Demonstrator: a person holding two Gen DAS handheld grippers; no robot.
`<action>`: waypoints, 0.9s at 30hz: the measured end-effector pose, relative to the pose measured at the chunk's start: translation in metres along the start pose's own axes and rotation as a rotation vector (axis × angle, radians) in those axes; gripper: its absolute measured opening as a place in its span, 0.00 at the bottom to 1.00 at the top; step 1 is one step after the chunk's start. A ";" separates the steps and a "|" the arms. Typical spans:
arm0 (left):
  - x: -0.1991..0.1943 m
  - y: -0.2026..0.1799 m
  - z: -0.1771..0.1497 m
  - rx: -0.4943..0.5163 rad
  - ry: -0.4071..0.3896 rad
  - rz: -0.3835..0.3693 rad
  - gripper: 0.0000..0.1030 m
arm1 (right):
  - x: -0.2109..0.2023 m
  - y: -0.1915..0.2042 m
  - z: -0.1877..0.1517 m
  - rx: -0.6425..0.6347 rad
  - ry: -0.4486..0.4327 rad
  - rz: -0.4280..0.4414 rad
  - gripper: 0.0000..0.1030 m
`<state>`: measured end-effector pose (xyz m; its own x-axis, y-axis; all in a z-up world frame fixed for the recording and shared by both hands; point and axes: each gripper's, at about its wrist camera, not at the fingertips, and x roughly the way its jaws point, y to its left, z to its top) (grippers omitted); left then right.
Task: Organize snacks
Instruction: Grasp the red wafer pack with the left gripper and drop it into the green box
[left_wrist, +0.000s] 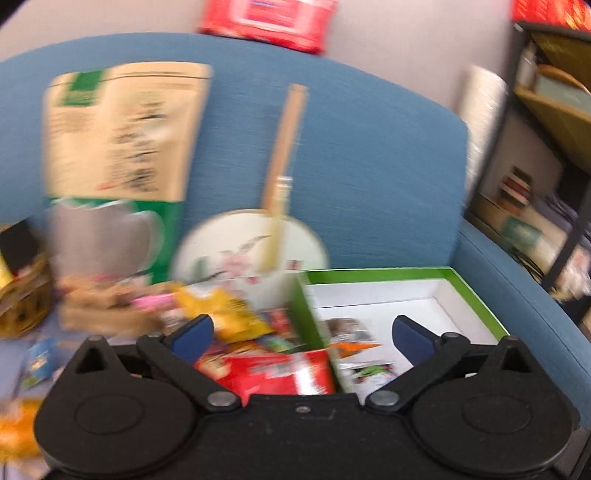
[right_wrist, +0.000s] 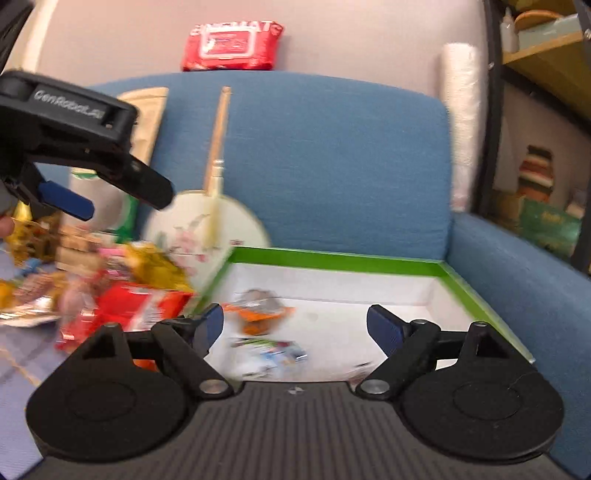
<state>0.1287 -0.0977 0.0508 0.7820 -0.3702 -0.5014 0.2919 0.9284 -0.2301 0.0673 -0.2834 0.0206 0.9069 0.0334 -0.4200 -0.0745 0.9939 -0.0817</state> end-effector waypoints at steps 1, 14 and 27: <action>-0.005 0.007 -0.003 -0.019 0.002 0.009 1.00 | -0.001 0.004 0.000 0.019 0.012 0.034 1.00; 0.010 0.066 -0.051 -0.163 0.184 -0.071 1.00 | -0.014 0.039 0.005 0.040 0.191 0.143 1.00; 0.049 0.058 -0.053 -0.209 0.249 -0.197 0.29 | -0.016 0.048 -0.005 0.038 0.262 0.240 1.00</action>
<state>0.1553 -0.0637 -0.0314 0.5567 -0.5618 -0.6119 0.2845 0.8210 -0.4950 0.0473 -0.2364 0.0188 0.7277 0.2434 -0.6412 -0.2528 0.9643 0.0792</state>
